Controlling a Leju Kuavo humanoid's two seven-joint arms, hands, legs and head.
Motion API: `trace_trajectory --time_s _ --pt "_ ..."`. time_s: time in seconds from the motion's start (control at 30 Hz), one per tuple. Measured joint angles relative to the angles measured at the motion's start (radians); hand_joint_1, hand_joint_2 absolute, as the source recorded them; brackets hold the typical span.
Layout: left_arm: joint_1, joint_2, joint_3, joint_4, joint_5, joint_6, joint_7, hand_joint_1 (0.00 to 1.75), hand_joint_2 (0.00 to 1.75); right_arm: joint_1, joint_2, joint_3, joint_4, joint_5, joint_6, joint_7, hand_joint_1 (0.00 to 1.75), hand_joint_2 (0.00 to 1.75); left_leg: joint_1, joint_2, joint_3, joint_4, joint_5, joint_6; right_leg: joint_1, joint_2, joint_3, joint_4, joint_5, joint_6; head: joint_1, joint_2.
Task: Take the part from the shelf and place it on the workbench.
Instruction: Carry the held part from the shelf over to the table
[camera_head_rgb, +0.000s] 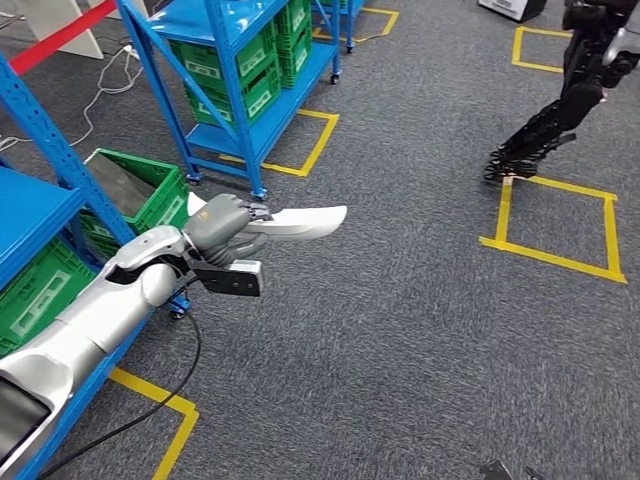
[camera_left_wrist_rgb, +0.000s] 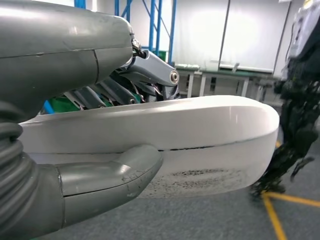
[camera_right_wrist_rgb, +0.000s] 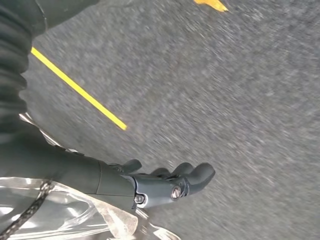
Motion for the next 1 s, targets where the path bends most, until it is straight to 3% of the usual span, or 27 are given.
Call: trace_trajectory --time_s 0.07,0.1,0.13,0.2,0.27,0.3,0.33,0.4,0.43,0.5,0.57,0.63,0.7,0.77,0.8,0.83,0.87,0.93,1.0 --pt "0.009 0.012 0.002 -0.003 -0.002 0.001 0.0 1.75 1.75 0.015 -0.002 -0.008 0.001 -0.003 0.001 -0.001 0.0 1.75 0.0 0.021 0.006 -0.019 0.003 0.002 -0.004 0.017 -0.009 -0.003 0.005 0.012 -0.003 0.0" --pt "0.014 0.015 0.004 -0.005 -0.002 0.002 0.0 1.75 1.75 0.022 -0.002 -0.012 0.001 -0.005 0.001 -0.002 0.0 1.75 0.002 0.033 0.01 -0.03 0.008 0.003 -0.002 0.004 -0.016 0.003 0.0 0.016 -0.002 0.0" --pt "0.018 0.019 0.005 -0.007 -0.002 0.002 0.0 1.75 1.75 0.026 -0.003 -0.015 0.001 -0.006 0.002 -0.003 0.0 1.75 0.003 0.046 0.015 -0.041 0.014 0.004 0.0 -0.022 -0.03 0.026 -0.016 0.019 0.0 0.0" --pt "0.029 0.029 0.008 -0.01 -0.003 0.002 0.002 1.75 1.75 0.027 -0.005 -0.019 0.002 -0.006 0.004 -0.002 0.0 1.75 0.002 0.075 0.018 -0.051 0.019 0.005 0.003 -0.091 -0.083 0.134 -0.074 0.025 0.003 0.0" --pt "0.042 0.036 0.009 -0.011 -0.004 0.001 0.006 1.75 1.75 0.029 -0.006 -0.022 0.003 -0.006 0.006 0.0 0.0 1.75 -0.001 0.105 0.017 -0.05 0.018 0.006 -0.002 -0.12 -0.135 0.251 -0.119 0.034 0.004 0.0" --pt "0.047 0.037 0.01 -0.011 -0.004 0.0 0.008 1.75 1.75 0.033 -0.006 -0.024 0.004 -0.006 0.007 0.002 0.0 1.75 -0.001 0.118 0.017 -0.05 0.017 0.005 -0.005 -0.126 -0.14 0.268 -0.119 0.039 0.004 0.0" --pt "0.051 0.036 0.01 -0.011 -0.004 -0.001 0.01 1.75 1.75 0.036 -0.006 -0.026 0.005 -0.006 0.007 0.002 0.0 1.75 0.0 0.13 0.017 -0.048 0.015 0.003 -0.008 -0.13 -0.125 0.244 -0.101 0.043 0.004 0.0" --pt "0.053 0.035 0.01 -0.013 -0.004 -0.002 0.014 1.75 1.75 0.038 -0.006 -0.031 0.006 -0.006 0.007 0.003 0.0 1.75 0.002 0.153 0.017 -0.041 0.008 -0.007 -0.01 -0.158 -0.048 0.111 -0.05 0.049 0.005 0.0" --pt "0.053 0.035 0.012 -0.015 -0.005 -0.003 0.016 1.75 1.75 0.037 -0.006 -0.032 0.007 -0.005 0.007 0.004 0.0 1.75 0.001 0.163 0.016 -0.035 0.004 -0.014 -0.009 -0.171 -0.012 0.049 -0.031 0.046 0.005 0.0" --pt "0.052 0.036 0.015 -0.019 -0.005 -0.004 0.017 1.75 1.75 0.036 -0.005 -0.034 0.007 -0.005 0.008 0.004 0.0 1.75 -0.002 0.181 0.014 -0.025 -0.003 -0.025 -0.004 -0.178 0.018 -0.002 -0.024 0.031 0.002 0.0" --pt "0.052 0.034 0.016 -0.021 -0.005 -0.004 0.018 1.75 1.75 0.039 -0.005 -0.034 0.008 -0.005 0.008 0.004 0.0 1.75 -0.001 0.195 0.015 -0.022 -0.007 -0.032 -0.003 -0.155 0.015 0.002 -0.021 0.013 -0.001 0.0" --pt "0.052 0.032 0.018 -0.024 -0.005 -0.004 0.018 1.75 1.75 0.04 -0.006 -0.035 0.009 -0.005 0.008 0.004 0.0 1.75 0.006 0.164 0.006 0.007 -0.034 -0.041 -0.005 -0.134 0.014 0.001 -0.018 0.001 -0.002 0.0" --pt "0.054 0.034 0.019 -0.025 -0.005 -0.004 0.019 1.75 1.75 0.038 -0.006 -0.035 0.009 -0.004 0.008 0.007 0.0 1.75 0.011 0.111 -0.036 0.111 -0.095 -0.046 -0.005 -0.113 0.014 -0.001 -0.015 -0.007 -0.004 0.0" --pt "0.061 0.035 0.02 -0.025 -0.005 -0.003 0.022 1.75 1.75 0.038 -0.006 -0.035 0.01 -0.004 0.008 0.01 0.0 1.75 0.01 0.092 -0.096 0.241 -0.146 -0.044 -0.001 -0.088 0.013 0.0 -0.014 -0.011 -0.005 0.0" --pt "0.065 0.034 0.02 -0.025 -0.005 -0.002 0.023 1.75 1.75 0.039 -0.006 -0.036 0.01 -0.003 0.008 0.01 0.0 1.75 0.01 0.089 -0.112 0.271 -0.148 -0.04 0.001 -0.075 0.013 0.0 -0.013 -0.013 -0.005 0.0" --pt "0.068 0.033 0.021 -0.025 -0.005 0.0 0.023 1.75 1.75 0.039 -0.007 -0.036 0.01 -0.003 0.008 0.01 0.0 1.75 0.009 0.087 -0.11 0.263 -0.13 -0.035 0.003 -0.061 0.013 0.001 -0.012 -0.013 -0.004 0.0" --pt "0.069 0.031 0.022 -0.025 -0.006 0.002 0.023 1.75 1.75 0.039 -0.007 -0.037 0.01 -0.002 0.008 0.009 0.0 1.75 0.007 0.08 -0.09 0.217 -0.096 -0.028 0.004 -0.048 0.013 0.001 -0.011 -0.013 -0.004 0.0" --pt "0.066 0.029 0.027 -0.025 -0.006 0.006 0.023 1.75 1.75 0.033 -0.007 -0.039 0.01 0.001 0.008 0.011 0.0 1.75 0.006 0.031 -0.031 0.083 -0.027 -0.013 0.004 -0.022 0.011 0.003 -0.008 -0.011 -0.003 0.0" --pt "0.06 0.028 0.034 -0.025 -0.006 0.006 0.024 1.75 1.75 0.026 -0.005 -0.042 0.01 0.002 0.01 0.015 0.0 1.75 0.003 -0.011 0.002 0.005 -0.003 -0.003 -0.002 0.004 0.001 0.004 -0.001 -0.001 -0.004 0.0"
